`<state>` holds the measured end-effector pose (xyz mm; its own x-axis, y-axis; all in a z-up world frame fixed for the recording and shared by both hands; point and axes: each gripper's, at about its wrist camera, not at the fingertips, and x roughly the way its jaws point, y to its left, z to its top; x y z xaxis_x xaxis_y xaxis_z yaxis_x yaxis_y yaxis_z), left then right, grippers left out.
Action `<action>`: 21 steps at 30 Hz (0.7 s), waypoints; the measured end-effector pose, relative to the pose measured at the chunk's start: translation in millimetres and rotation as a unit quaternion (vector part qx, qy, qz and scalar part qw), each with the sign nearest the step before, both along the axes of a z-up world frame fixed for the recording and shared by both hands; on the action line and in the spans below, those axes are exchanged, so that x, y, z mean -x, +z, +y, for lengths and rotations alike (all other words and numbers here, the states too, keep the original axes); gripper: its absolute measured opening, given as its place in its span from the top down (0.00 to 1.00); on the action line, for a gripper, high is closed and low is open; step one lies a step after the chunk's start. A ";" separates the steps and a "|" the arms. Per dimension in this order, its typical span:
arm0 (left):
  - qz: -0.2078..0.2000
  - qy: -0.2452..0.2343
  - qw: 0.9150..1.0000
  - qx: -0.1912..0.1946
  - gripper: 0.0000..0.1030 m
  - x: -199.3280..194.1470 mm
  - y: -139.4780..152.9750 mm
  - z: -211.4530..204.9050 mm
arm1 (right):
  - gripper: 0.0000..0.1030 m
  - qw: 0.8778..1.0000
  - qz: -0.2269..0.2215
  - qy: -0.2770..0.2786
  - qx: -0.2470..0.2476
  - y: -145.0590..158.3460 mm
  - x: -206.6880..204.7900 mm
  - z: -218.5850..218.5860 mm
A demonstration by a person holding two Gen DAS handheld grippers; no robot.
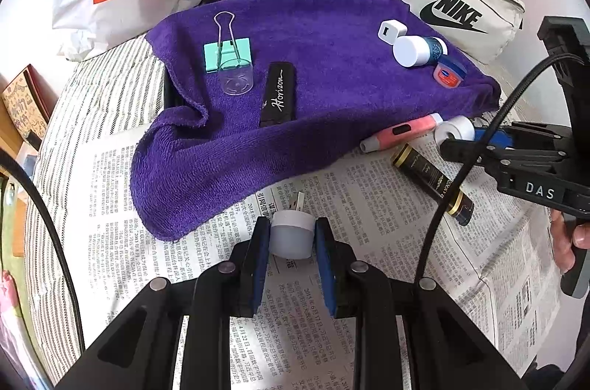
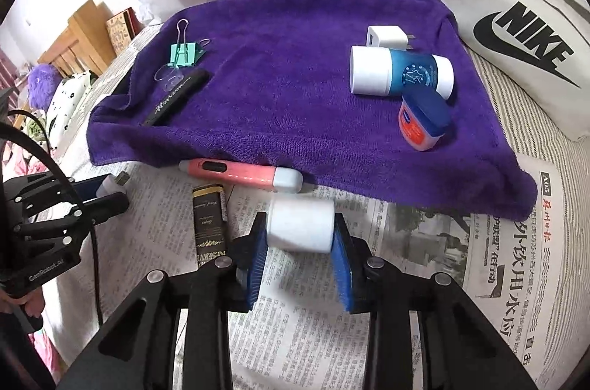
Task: Organize rigid objects
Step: 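Carry the plug with the left tool and the tape roll with the right tool onto the towel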
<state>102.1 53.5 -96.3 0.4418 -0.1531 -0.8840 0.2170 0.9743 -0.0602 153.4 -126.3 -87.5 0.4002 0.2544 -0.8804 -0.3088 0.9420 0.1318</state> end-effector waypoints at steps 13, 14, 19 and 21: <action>0.006 0.012 1.000 0.015 0.77 -1.2 0.9 3.8 | 0.70 1.000 -0.011 0.000 -0.021 14.8 7.2 -19.0; 0.007 0.014 1.000 0.020 0.77 -1.2 1.0 4.9 | 0.70 1.000 -0.010 -0.001 -0.018 14.4 7.8 -21.2; 0.007 0.020 0.999 0.040 0.77 2.2 6.6 9.1 | 0.70 1.000 -0.002 -0.010 -0.026 13.7 13.9 -33.7; 0.005 0.019 0.999 0.044 0.77 3.7 10.2 10.0 | 0.70 1.000 -0.003 -0.010 -0.029 15.5 17.4 -36.9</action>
